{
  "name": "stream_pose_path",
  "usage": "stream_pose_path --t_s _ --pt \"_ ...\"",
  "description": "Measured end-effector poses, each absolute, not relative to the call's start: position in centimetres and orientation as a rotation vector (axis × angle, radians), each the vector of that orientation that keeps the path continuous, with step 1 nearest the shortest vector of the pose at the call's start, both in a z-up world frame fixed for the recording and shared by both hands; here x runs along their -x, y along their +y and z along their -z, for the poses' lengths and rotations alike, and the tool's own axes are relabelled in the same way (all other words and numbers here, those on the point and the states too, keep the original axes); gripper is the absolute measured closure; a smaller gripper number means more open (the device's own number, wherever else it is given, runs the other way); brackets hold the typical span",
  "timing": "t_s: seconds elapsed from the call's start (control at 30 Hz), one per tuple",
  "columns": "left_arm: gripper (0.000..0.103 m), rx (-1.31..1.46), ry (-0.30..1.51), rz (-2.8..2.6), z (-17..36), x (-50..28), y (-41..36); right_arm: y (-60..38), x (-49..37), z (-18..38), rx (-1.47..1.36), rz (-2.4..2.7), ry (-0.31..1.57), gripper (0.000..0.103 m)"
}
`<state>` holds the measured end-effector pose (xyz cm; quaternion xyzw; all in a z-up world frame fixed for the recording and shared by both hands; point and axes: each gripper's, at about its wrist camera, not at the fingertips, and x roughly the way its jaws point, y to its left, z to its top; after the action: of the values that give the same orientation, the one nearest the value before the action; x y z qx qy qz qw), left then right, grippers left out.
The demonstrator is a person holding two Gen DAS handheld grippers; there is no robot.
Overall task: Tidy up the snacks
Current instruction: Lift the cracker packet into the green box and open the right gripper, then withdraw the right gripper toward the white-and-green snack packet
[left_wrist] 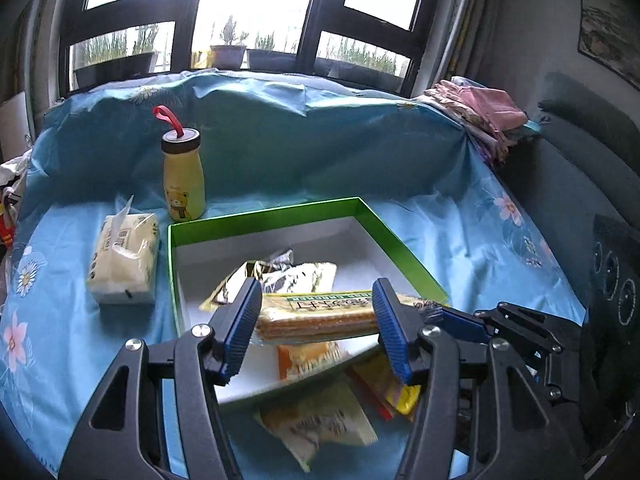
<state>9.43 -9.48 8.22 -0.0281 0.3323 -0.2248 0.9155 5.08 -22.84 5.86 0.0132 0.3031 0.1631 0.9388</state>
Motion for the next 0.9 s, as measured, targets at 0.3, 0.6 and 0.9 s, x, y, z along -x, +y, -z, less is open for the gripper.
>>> stream_pose_path --t_s 0.3,0.6,0.9 --pt "0.047 0.036 0.771 0.456 -5.3 -15.2 -12.2 -24.7 -10.8 -3.9 -0.019 -0.284 0.696 0.069" --pt "0.029 0.036 0.835 0.408 -3.3 -15.6 -12.3 -25.7 -12.4 -0.5 -0.038 -0.234 0.829 0.058" --pt "0.013 0.025 0.824 0.346 -4.0 -12.2 -11.2 -28.1 -8.5 -2.1 -0.099 -0.221 0.787 0.046"
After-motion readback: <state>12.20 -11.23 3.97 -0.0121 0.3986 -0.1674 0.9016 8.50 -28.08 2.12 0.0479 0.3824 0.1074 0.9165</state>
